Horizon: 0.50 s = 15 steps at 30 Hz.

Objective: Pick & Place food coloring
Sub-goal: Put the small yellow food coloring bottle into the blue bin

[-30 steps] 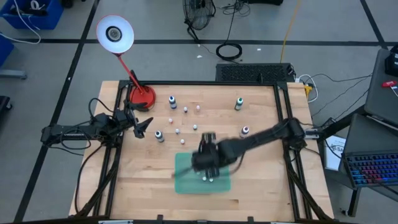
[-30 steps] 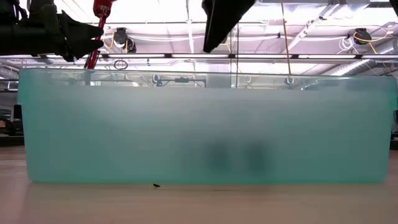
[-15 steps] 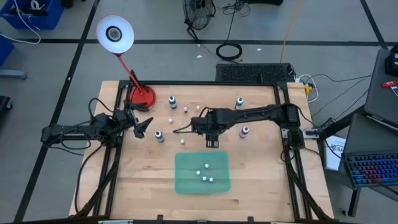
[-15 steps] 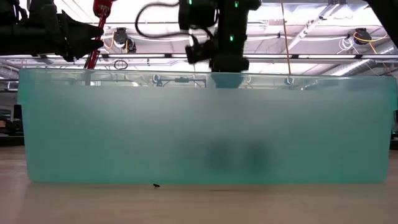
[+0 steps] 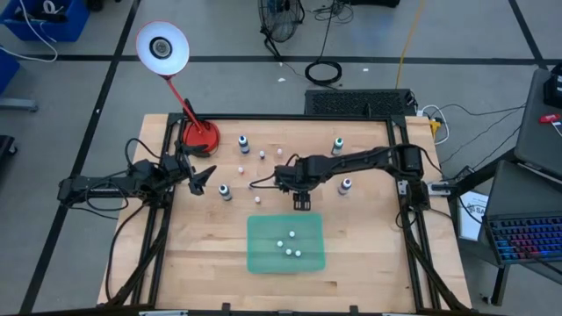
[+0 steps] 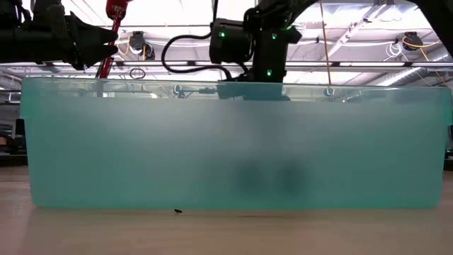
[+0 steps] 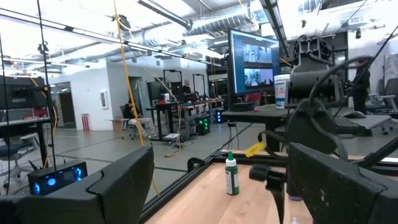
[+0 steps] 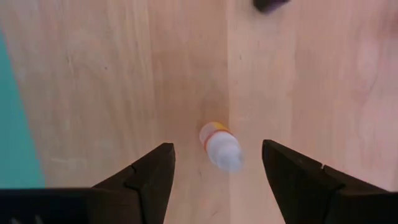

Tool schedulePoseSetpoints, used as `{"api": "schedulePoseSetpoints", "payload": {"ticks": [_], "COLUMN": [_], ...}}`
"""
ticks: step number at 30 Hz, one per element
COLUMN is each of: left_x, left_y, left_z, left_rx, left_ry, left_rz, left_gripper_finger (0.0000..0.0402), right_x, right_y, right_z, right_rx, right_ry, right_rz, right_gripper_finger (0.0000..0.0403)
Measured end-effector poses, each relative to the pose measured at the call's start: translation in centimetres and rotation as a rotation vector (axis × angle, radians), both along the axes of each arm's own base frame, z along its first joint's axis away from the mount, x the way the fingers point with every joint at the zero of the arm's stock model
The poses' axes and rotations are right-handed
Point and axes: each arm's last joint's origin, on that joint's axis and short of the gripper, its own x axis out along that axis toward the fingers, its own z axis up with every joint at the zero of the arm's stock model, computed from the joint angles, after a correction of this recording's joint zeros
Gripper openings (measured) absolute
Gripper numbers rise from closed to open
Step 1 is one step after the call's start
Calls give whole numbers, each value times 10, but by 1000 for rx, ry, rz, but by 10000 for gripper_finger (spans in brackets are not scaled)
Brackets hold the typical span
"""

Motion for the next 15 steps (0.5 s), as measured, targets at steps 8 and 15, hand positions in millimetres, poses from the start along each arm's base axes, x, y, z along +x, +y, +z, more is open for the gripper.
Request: {"api": "schedulePoseSetpoints", "payload": {"ticks": [8,15], "left_x": [0,0], "left_y": [0,0], "left_z": [0,0], "left_rx": [0,0], "left_ry": [0,0], "left_rz": [0,0], "left_gripper_finger": [365,365], "right_x": [0,0], "right_y": [-1,-6], "right_z": [-4,-4], "right_rx": [-3,43], "right_ry": [-19,-29], "right_rz": [2,-13], "right_gripper_finger": [224,195]}}
